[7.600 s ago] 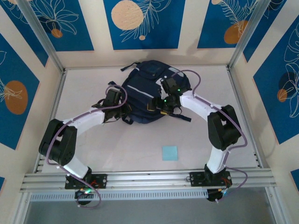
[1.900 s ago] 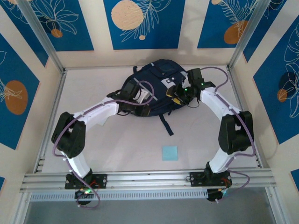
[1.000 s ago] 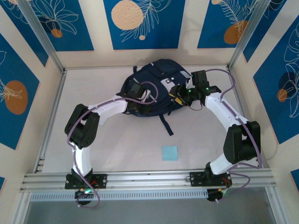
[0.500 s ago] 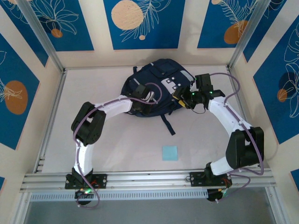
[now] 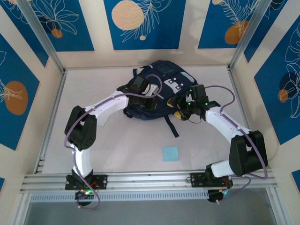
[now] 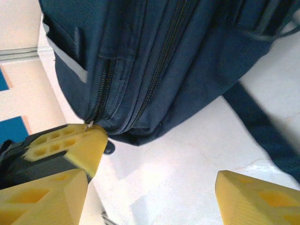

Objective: Pack the student bag
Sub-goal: Unzip the student bag at the top-center of the table.

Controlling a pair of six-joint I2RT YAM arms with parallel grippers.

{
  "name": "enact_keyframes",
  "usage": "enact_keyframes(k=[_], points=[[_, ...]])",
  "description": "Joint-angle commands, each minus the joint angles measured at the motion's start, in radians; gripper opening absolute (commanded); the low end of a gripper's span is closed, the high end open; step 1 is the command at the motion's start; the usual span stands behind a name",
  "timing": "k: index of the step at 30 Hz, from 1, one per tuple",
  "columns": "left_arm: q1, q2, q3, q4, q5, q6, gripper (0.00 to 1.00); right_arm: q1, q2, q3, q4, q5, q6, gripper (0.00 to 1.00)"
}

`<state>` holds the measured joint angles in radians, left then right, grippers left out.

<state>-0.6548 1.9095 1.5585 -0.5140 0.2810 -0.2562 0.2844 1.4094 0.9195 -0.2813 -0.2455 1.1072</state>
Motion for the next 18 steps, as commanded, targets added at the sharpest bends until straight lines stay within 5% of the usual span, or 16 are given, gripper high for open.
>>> enact_keyframes(k=[1,8,9,13,14,18], points=[[-0.024,-0.063,0.023,-0.057,0.123,-0.004,0.0,0.031,0.038,-0.021,0.182,-0.031,0.146,0.73],[-0.056,-0.076,-0.002,-0.088,0.162,0.038,0.0,0.068,0.152,-0.018,0.34,0.078,0.234,0.7],[-0.056,-0.079,-0.011,-0.081,0.169,0.037,0.0,0.068,0.174,-0.006,0.342,0.079,0.233,0.63],[-0.056,-0.084,-0.015,-0.099,0.153,0.078,0.0,0.065,0.235,0.046,0.302,0.038,0.189,0.08],[-0.054,-0.084,-0.009,-0.121,0.123,0.105,0.0,0.062,0.235,0.049,0.289,0.032,0.168,0.0],[-0.007,-0.074,0.0,-0.213,-0.032,0.206,0.0,0.037,0.197,0.062,0.164,0.034,0.031,0.0]])
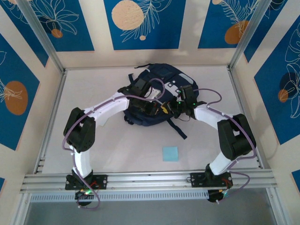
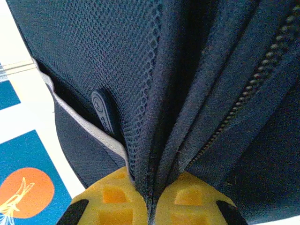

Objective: Pack the student bag
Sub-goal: Unzip the student bag at the top-center of the table.

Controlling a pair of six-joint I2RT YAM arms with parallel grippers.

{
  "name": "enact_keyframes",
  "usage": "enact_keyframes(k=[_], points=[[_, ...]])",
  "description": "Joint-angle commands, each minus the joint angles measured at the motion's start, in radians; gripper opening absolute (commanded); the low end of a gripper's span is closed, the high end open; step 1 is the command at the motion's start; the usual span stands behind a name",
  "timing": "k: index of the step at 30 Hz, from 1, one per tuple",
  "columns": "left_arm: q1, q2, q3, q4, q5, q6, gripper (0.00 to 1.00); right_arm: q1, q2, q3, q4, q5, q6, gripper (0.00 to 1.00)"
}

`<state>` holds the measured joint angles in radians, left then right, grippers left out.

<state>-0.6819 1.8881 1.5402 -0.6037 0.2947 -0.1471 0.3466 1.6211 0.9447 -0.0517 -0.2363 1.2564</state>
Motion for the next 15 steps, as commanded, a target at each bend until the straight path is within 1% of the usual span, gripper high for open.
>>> enact_keyframes(k=[1,5,9,11,12,15], points=[[0.043,-0.051,0.017,-0.141,-0.081,0.113,0.0,-0.036,-0.024,0.048,-0.101,0.012,-0.169,0.0],[0.146,-0.025,0.013,-0.16,-0.197,0.147,0.0,-0.074,-0.038,0.086,-0.23,-0.034,-0.358,0.0],[0.203,0.027,0.046,-0.174,-0.291,0.161,0.0,-0.124,-0.033,0.119,-0.304,-0.108,-0.51,0.0],[0.206,0.046,0.065,-0.195,-0.296,0.165,0.0,-0.157,-0.015,0.161,-0.362,-0.131,-0.608,0.0],[0.205,0.047,0.066,-0.198,-0.278,0.162,0.0,-0.17,0.001,0.187,-0.393,-0.132,-0.65,0.0],[0.185,0.024,0.039,-0.193,-0.209,0.154,0.0,-0.215,0.066,0.294,-0.502,-0.082,-0.775,0.0]])
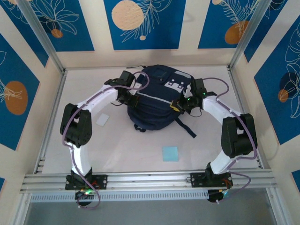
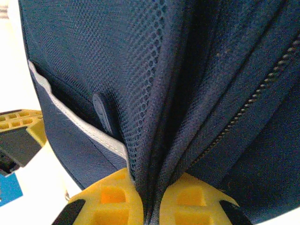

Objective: Pack the student bag
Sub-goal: Unzip the student bag at the top-center of the table.

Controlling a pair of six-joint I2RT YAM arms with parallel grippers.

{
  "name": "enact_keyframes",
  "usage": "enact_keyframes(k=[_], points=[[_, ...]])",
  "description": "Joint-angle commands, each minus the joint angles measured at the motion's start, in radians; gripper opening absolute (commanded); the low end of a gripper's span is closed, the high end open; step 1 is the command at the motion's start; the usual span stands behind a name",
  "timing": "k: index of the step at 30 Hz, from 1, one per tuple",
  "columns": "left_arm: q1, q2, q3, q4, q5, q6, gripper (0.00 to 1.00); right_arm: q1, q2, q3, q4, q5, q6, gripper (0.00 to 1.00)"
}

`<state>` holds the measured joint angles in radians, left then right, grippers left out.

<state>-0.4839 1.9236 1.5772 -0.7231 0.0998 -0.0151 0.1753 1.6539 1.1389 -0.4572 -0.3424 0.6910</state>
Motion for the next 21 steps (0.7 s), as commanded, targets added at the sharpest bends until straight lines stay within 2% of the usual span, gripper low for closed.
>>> enact_keyframes(k=[1,4,6,7,8,10,12,15,16,21], points=[[-0.025,-0.025,-0.014,-0.069,0.012,0.028,0.0,-0.06,0.059,0.135,-0.12,0.05,-0.228,0.0],[-0.076,-0.07,-0.058,-0.052,0.072,0.025,0.0,-0.109,0.131,0.239,-0.145,0.052,-0.188,0.0],[-0.105,-0.092,-0.072,-0.038,0.139,0.001,0.0,-0.132,0.164,0.283,-0.129,0.005,-0.11,0.0],[-0.121,-0.099,-0.076,-0.023,0.182,-0.02,0.0,-0.138,0.171,0.294,-0.106,-0.026,-0.068,0.04],[-0.136,-0.107,-0.077,-0.002,0.22,-0.043,0.0,-0.138,0.173,0.298,-0.085,-0.04,-0.025,0.1],[-0.16,-0.11,-0.068,0.035,0.254,-0.094,0.0,-0.139,0.159,0.288,-0.066,-0.032,0.05,0.36],[-0.173,-0.099,-0.036,0.071,0.292,-0.155,0.0,-0.14,0.116,0.244,-0.04,-0.026,0.111,0.54],[-0.176,-0.053,0.03,0.14,0.346,-0.268,0.0,-0.149,0.008,0.141,-0.017,-0.02,0.188,0.96],[-0.178,-0.037,0.053,0.167,0.361,-0.307,0.0,-0.152,-0.035,0.1,-0.017,-0.018,0.211,1.0],[-0.191,0.041,0.156,0.25,0.374,-0.416,0.0,-0.161,-0.218,-0.071,-0.029,-0.034,0.267,0.99]])
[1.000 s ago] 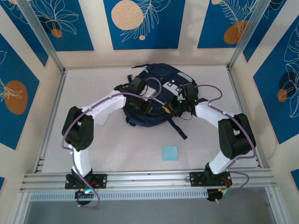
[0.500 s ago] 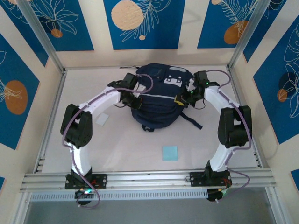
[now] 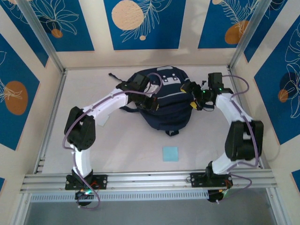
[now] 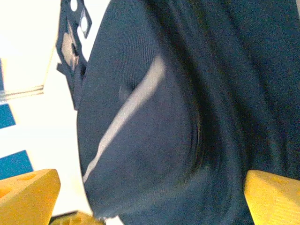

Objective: Pack the student bag
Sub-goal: Unzip the student bag at the top-center of the table.

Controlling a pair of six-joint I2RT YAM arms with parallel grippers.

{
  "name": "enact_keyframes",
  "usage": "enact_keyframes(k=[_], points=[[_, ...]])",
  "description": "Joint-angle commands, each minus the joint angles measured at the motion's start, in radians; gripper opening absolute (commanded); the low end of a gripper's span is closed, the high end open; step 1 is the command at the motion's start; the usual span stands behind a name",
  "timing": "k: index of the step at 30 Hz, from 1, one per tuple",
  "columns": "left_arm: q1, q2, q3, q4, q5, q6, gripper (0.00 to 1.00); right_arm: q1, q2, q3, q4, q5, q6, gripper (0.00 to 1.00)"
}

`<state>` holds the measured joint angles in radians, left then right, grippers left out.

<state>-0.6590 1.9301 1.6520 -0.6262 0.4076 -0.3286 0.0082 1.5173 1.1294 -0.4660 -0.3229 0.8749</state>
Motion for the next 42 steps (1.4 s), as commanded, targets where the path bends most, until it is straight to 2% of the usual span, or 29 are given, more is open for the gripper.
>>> enact_keyframes(k=[1,6,10,13,15,16,20,21,27,31,33,38,40,42], points=[[-0.017,0.045,0.095,0.165,0.066,-0.122,0.0,0.007,-0.11,-0.093,-0.016,-0.07,0.095,1.0],[-0.024,0.056,0.105,0.207,0.077,-0.176,0.0,0.041,-0.201,-0.224,0.016,-0.097,0.165,0.99],[-0.041,0.034,0.088,0.197,0.078,-0.165,0.0,0.089,-0.196,-0.309,0.133,-0.073,0.256,0.99],[-0.057,0.009,0.055,0.201,0.091,-0.149,0.0,0.127,-0.158,-0.335,0.241,0.013,0.319,1.0],[-0.06,-0.005,0.026,0.212,0.109,-0.143,0.0,0.148,-0.121,-0.338,0.317,0.074,0.346,0.94],[-0.062,-0.014,0.008,0.215,0.117,-0.136,0.0,0.159,-0.099,-0.334,0.344,0.112,0.353,0.83],[-0.061,-0.05,-0.035,0.15,0.094,-0.059,0.0,0.181,-0.013,-0.271,0.364,0.167,0.315,0.03],[-0.062,-0.057,-0.039,0.117,0.072,-0.03,0.0,0.183,-0.002,-0.258,0.347,0.171,0.302,0.0],[-0.003,-0.107,-0.09,-0.032,-0.107,0.142,0.0,0.19,-0.025,-0.258,0.303,0.172,0.254,0.0],[0.071,-0.103,-0.121,-0.051,-0.378,0.233,0.0,0.203,-0.05,-0.275,0.263,0.165,0.228,0.0],[0.117,-0.078,-0.112,-0.033,-0.459,0.233,0.0,0.214,-0.057,-0.283,0.243,0.161,0.217,0.0],[0.173,0.031,-0.003,-0.006,-0.57,0.189,0.0,0.239,-0.072,-0.307,0.238,0.143,0.197,0.0],[0.173,0.07,0.056,-0.004,-0.56,0.165,0.0,0.252,-0.081,-0.301,0.235,0.126,0.177,0.0],[0.173,0.089,0.086,0.002,-0.504,0.129,0.0,0.267,-0.086,-0.279,0.204,0.124,0.152,0.0]])
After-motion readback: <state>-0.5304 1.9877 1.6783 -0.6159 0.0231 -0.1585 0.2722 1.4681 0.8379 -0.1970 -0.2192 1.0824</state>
